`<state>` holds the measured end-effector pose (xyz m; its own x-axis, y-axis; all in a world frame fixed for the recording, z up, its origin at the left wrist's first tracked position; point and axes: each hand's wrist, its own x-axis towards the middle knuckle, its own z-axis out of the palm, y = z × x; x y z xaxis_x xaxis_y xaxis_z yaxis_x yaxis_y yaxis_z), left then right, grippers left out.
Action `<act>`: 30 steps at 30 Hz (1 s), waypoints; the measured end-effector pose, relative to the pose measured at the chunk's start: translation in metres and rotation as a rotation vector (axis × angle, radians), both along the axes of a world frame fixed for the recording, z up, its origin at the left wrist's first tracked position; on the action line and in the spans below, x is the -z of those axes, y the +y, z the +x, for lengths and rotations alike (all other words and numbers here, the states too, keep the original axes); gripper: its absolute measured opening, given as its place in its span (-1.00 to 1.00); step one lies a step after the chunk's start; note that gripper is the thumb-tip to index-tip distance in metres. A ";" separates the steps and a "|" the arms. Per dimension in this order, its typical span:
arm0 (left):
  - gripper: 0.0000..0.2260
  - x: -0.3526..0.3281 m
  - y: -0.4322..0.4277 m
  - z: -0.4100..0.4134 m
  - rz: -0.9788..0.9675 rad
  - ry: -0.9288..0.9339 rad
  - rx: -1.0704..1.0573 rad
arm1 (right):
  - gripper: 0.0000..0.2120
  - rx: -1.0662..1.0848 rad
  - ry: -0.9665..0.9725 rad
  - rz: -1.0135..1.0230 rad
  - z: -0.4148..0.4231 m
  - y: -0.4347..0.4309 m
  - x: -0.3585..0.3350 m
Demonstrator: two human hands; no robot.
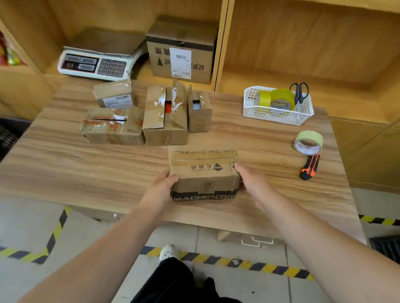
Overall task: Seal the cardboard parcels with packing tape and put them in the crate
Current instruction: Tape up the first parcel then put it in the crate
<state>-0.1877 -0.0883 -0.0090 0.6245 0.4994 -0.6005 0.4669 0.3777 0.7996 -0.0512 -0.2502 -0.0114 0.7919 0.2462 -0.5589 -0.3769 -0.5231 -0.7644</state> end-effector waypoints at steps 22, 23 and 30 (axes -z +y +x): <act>-0.67 -0.039 0.211 -0.245 0.080 -0.089 -0.473 | -0.78 -0.420 -0.016 0.125 -0.199 0.269 -0.031; -0.65 -0.040 0.228 -0.261 0.083 -0.078 -0.480 | -0.77 -0.446 -0.019 0.129 -0.212 0.287 -0.031; -0.62 -0.043 0.329 -0.346 0.143 -0.086 -0.510 | -0.72 -0.517 0.009 0.173 -0.295 0.402 -0.030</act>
